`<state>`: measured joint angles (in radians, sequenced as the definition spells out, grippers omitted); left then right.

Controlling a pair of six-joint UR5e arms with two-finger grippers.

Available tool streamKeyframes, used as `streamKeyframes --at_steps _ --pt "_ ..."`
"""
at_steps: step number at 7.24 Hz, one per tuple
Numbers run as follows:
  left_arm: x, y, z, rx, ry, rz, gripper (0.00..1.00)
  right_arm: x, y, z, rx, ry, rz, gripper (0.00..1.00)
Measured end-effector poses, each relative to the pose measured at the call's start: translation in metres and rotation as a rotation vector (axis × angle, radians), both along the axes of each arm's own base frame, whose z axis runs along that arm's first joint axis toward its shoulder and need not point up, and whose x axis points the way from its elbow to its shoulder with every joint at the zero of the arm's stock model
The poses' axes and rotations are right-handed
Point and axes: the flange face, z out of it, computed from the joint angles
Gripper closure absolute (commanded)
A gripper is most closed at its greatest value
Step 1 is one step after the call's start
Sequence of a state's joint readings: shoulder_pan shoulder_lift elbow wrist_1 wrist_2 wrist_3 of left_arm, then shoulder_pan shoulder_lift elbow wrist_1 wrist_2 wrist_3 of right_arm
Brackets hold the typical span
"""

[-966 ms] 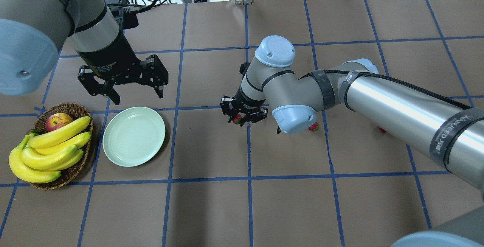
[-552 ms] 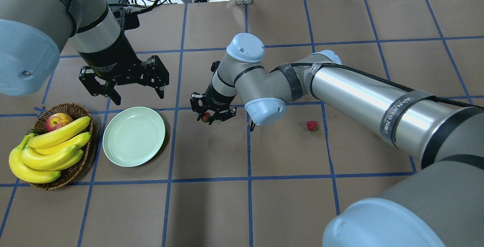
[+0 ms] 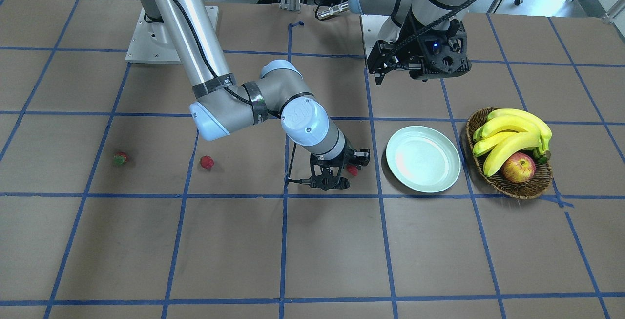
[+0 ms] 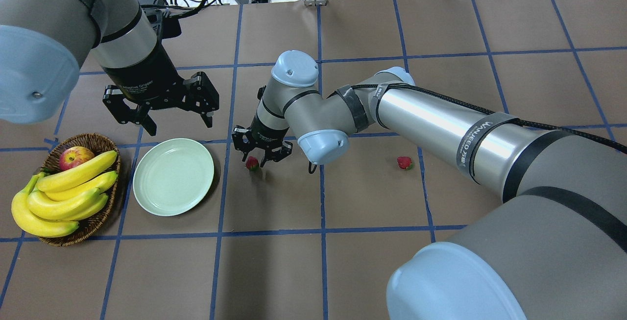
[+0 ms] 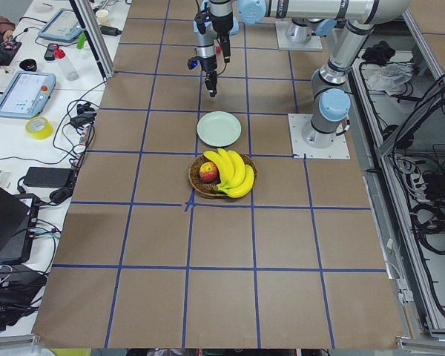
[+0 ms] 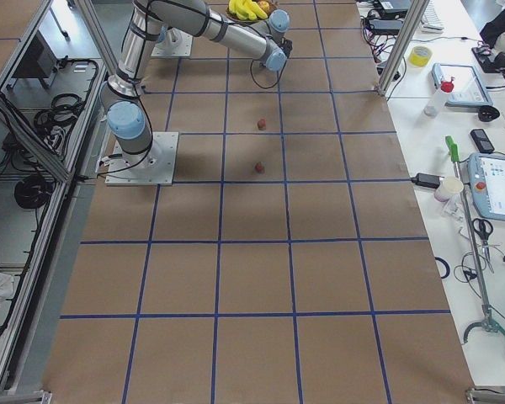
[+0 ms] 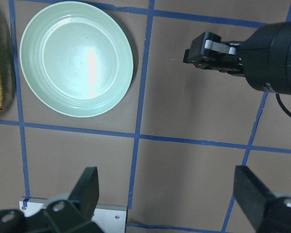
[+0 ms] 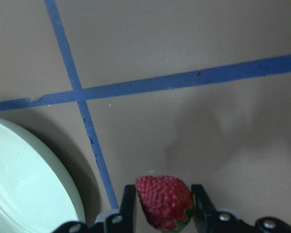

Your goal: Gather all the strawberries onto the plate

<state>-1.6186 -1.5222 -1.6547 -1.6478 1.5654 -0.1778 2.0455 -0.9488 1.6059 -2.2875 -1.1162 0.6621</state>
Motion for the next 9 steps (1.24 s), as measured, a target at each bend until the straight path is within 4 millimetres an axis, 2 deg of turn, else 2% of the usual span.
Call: streamKeyframes --at_steps 2,3,4,6,7,8,9 --pt "0.001 -0.001 0.0 -0.002 -0.001 0.002 0.0 -0.015 0.001 0.01 -0.04 0.093 -0.006 0.0" --pt "0.002 -0.001 0.0 -0.003 -0.002 0.002 0.0 -0.034 -0.002 0.025 -0.069 0.158 0.0 0.0" --pt "0.002 -0.001 0.0 -0.003 -0.002 0.003 0.0 -0.065 -0.013 0.044 -0.096 0.218 0.027 0.0" --pt "0.003 -0.002 0.0 -0.003 -0.003 0.003 0.0 -0.156 -0.035 0.072 -0.097 0.292 0.088 0.04" --pt "0.003 -0.002 0.0 -0.003 -0.003 0.004 0.0 -0.205 -0.037 0.072 -0.081 0.319 0.101 0.04" --pt "0.003 -0.002 0.0 -0.003 -0.003 0.004 0.0 -0.253 -0.032 0.064 -0.071 0.341 0.125 0.04" --pt "0.003 -0.002 0.0 -0.006 -0.003 0.004 0.0 -0.289 -0.021 0.049 -0.07 0.349 0.131 0.04"
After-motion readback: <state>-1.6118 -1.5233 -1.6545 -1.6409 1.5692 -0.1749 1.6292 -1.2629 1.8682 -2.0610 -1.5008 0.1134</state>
